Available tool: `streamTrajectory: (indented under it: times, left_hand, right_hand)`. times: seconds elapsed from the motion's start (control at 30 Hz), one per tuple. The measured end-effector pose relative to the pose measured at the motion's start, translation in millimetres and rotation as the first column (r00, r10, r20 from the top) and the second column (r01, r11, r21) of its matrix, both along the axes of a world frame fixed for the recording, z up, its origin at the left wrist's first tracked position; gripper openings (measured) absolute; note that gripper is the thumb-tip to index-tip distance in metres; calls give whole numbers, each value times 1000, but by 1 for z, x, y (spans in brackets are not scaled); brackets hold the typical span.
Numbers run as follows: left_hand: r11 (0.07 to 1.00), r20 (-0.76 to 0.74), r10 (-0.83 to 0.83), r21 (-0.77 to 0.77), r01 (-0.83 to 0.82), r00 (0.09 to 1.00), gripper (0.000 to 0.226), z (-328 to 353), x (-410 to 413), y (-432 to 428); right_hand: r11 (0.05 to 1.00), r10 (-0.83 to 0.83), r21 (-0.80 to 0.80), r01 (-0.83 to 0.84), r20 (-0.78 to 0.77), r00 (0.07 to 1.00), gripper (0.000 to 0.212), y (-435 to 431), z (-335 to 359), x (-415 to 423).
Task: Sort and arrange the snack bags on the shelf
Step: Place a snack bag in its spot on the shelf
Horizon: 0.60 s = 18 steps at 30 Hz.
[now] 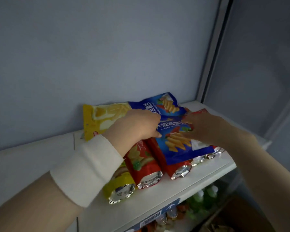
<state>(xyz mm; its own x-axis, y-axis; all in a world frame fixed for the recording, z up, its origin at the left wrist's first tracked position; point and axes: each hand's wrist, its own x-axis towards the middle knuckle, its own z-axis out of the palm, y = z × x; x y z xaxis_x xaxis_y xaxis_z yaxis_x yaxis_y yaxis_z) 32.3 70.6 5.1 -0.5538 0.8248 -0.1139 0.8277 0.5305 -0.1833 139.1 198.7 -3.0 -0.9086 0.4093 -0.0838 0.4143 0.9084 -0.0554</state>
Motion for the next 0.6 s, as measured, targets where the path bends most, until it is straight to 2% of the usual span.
streamTrajectory:
  times: [0.2, 0.33, 0.4, 0.5, 0.6]
  left_hand:
    - [984, 96, 156, 77, -164, 983, 55, -35, -12, 47]
    - [934, 233, 306, 116, -339, 923, 61, -60, -28, 54]
    - [885, 345, 363, 163, -436, 866, 71, -71, -31, 58]
    - [762, 505, 391, 291, -578, 770, 89, -84, -31, 64]
    - [642, 628, 324, 403, -652, 707, 78, -94, -32, 68]
  right_hand:
    - [997, -59, -50, 61, 53, 997, 46, 27, -11, 12]
    - [995, -53, -81, 58, 61, 997, 37, 41, -14, 14]
    - [994, -37, -104, 43, 58, 998, 37, 50, -18, 12]
    - [988, 11, -157, -2, 53, 999, 41, 65, -24, 8]
    - [977, 44, -212, -36, 36, 998, 42, 80, -29, 8]
